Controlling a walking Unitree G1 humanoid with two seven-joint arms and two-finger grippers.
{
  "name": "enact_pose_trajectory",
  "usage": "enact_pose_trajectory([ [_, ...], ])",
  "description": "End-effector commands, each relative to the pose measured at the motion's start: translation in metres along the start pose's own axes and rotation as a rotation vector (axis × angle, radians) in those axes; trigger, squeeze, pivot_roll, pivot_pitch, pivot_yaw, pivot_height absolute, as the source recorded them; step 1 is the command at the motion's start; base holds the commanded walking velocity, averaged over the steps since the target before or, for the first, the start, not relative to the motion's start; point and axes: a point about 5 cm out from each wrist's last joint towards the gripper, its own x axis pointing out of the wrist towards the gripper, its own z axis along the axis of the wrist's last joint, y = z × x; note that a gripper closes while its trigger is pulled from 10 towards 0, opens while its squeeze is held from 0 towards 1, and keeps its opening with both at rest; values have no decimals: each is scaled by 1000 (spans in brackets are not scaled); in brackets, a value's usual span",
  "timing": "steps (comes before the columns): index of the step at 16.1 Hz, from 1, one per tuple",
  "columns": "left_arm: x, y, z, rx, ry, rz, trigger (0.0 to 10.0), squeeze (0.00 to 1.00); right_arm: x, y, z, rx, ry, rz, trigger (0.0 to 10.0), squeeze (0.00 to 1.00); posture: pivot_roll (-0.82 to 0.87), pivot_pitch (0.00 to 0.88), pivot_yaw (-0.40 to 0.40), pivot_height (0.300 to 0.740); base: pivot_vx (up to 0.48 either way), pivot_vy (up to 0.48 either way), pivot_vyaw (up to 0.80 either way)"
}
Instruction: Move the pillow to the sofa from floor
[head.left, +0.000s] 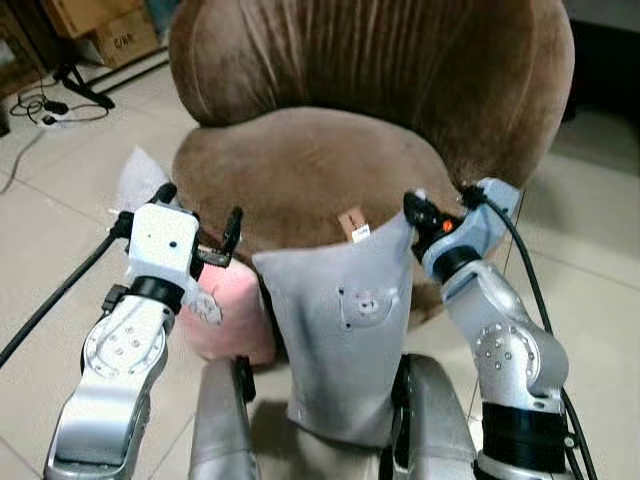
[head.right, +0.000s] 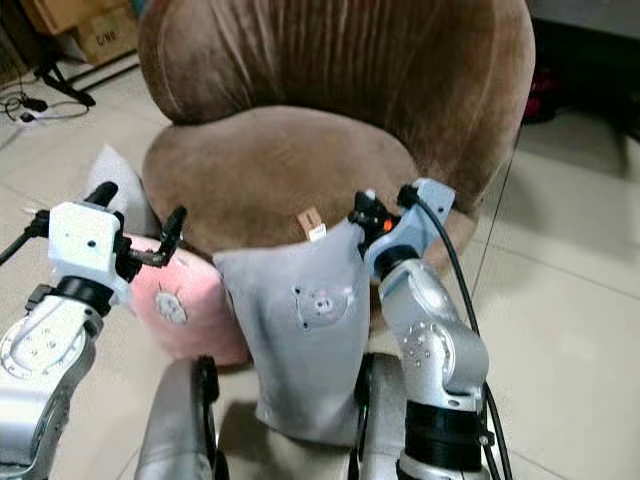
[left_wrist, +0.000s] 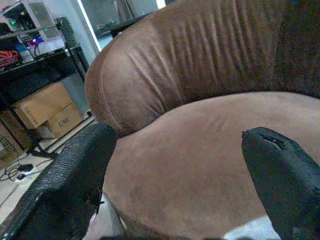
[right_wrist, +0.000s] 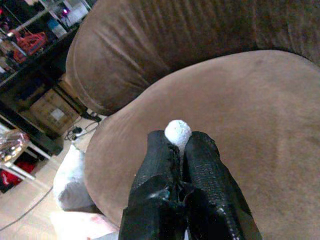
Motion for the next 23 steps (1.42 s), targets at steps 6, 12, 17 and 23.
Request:
enact_pose_trajectory([
  [6, 5, -1, -3, 1, 12, 10, 10000, 0, -10, 34, 60, -23, -305, 149, 10000, 0, -50, 0, 28, 641, 0, 0, 0],
  [12, 12, 3, 4, 0, -24, 8, 10000, 0, -12, 50, 120, 42, -498, 203, 10000, 0, -62, 0, 49, 696, 0, 0, 0],
  [17, 15, 1, 10, -5, -48, -2, 10000, 0, -21, 49, 166, 73, -638, 213, 10000, 0, -71, 0, 59, 740, 0, 0, 0],
  [23, 9, -5, -10, -8, 25, -53, 10000, 0, -2, 19, 48, -123, -128, 93, 10000, 0, -70, 0, 58, 740, 0, 0, 0],
])
